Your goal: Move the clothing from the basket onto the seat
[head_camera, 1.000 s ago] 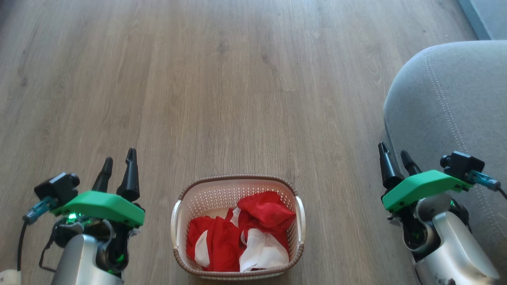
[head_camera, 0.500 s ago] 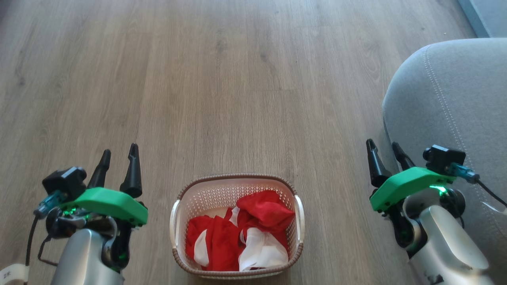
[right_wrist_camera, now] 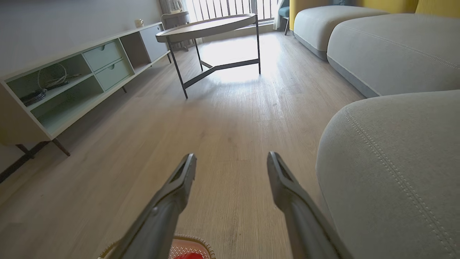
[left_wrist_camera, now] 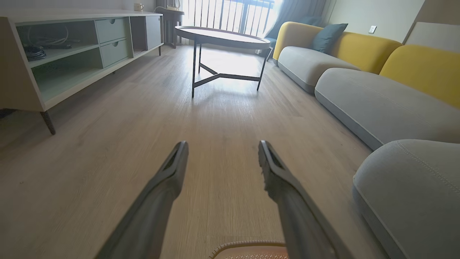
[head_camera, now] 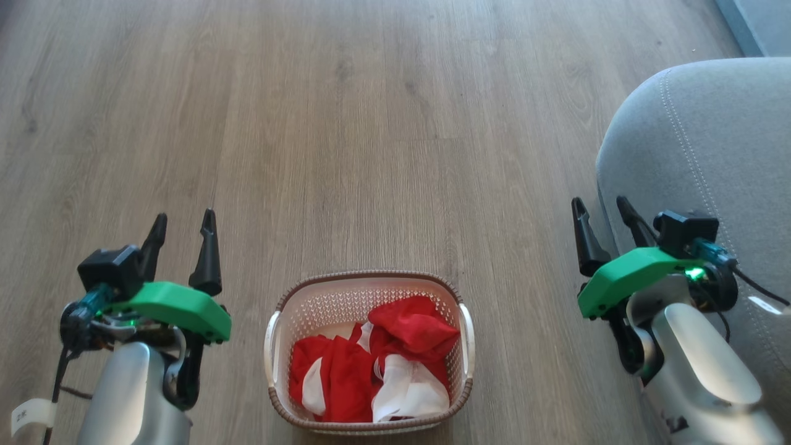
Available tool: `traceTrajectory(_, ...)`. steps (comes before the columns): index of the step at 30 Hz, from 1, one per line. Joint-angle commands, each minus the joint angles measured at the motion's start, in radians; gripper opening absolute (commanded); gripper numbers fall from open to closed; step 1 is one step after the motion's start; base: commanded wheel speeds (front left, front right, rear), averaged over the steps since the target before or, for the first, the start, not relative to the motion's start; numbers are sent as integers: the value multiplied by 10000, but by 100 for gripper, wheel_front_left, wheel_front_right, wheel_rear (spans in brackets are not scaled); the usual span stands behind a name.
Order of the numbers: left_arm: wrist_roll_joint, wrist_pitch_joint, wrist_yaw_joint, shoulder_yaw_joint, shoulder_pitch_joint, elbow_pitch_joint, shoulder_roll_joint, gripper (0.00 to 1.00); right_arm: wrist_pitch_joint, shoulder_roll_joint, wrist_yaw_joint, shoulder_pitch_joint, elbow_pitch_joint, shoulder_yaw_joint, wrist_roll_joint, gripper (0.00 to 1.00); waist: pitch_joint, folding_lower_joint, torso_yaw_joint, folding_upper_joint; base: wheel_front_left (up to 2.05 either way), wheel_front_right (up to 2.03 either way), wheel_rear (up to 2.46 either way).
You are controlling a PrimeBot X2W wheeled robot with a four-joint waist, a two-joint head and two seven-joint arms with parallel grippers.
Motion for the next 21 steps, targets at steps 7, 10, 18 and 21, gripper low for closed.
traceTrajectory(7,982,-319,-59,483,-792,-234,107,100,-328,-55,67,-753,-116,-38,-987,100,13,0,-37,0,0,0,0)
traceTrajectory(10,1357,-408,-61,538,-822,-175,105,100,-416,-13,69,-817,-33,-134,-1385,100,-7,0,-71,0,0,0,0)
traceTrajectory(18,1928,-544,-63,743,-888,13,65,100,-550,83,71,-853,64,-536,-2088,100,-61,0,-79,0,0,0,0)
traceTrajectory(21,1934,-544,-63,783,-874,35,38,100,-550,146,71,-811,51,-665,-2179,100,-88,0,-61,0,0,0,0)
